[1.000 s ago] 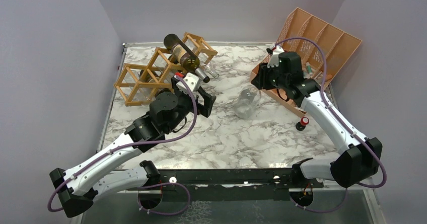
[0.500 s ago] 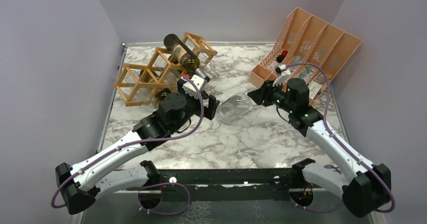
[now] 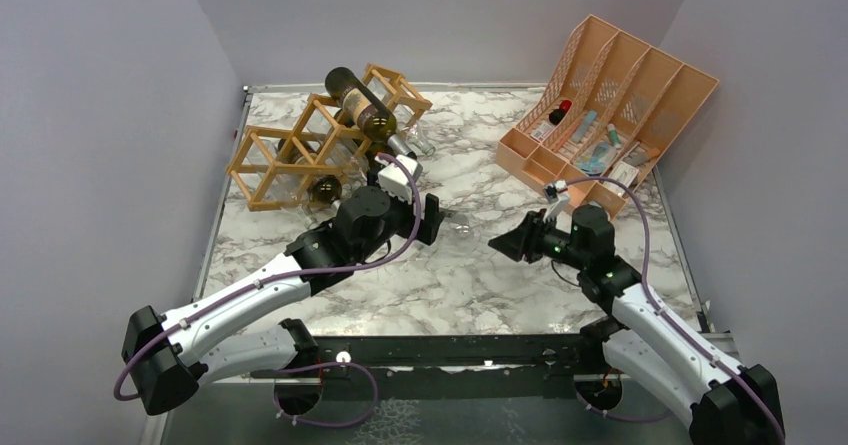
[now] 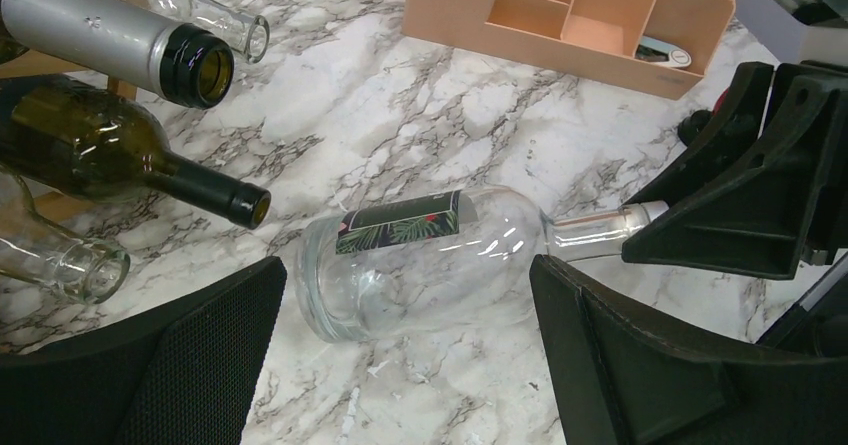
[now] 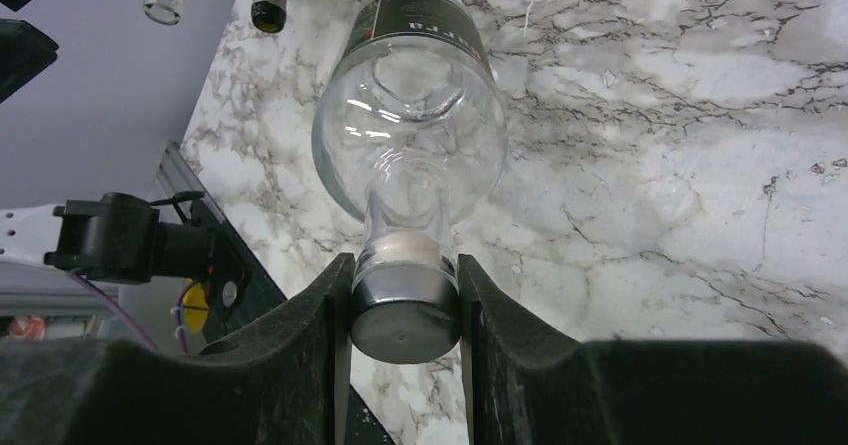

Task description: Put the wine bottle on the wine rack

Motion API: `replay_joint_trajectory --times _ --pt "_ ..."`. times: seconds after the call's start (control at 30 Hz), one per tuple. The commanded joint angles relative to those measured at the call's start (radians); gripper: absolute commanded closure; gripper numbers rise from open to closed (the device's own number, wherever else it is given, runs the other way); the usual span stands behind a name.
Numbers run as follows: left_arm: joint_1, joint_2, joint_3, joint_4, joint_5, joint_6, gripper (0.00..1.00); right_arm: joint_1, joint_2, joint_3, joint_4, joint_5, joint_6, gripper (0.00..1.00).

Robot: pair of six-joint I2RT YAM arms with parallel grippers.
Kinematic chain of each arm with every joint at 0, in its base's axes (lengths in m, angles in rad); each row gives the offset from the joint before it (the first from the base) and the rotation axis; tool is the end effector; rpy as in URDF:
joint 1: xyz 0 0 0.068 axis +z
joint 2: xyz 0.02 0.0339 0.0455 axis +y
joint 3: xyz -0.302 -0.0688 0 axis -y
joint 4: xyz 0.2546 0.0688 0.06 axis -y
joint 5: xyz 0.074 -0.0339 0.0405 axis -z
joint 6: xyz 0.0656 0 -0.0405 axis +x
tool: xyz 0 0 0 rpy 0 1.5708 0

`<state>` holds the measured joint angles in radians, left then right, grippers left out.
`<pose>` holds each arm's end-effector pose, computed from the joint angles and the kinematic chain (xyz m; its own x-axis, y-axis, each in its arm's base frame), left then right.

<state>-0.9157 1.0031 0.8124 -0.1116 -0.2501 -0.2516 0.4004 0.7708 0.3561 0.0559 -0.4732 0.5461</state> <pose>0.1654 -0.1886 0.3378 -0.3311 0.0351 -0.9429 0.5596 0.8119 -0.1663 0.1583 0.0995 0.2297 -0.6606 0.2224 -0.7170 -0.4644 0.6294 0.6230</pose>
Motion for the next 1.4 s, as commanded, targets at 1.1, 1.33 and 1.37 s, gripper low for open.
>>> replay_joint_trajectory --times 1.1,1.33,1.37 --pt "0.003 -0.092 0.109 -0.039 -0.171 0.140 0.01 0.381 0.575 0.331 -0.310 0.372 -0.198 0.51" --pt "0.003 -0.101 0.106 -0.043 -0.186 0.152 0.01 0.384 0.638 0.371 -0.275 0.387 -0.210 0.46" --pt "0.003 -0.102 0.105 -0.045 -0.187 0.153 0.01 0.386 0.650 0.375 -0.269 0.387 -0.210 0.46"
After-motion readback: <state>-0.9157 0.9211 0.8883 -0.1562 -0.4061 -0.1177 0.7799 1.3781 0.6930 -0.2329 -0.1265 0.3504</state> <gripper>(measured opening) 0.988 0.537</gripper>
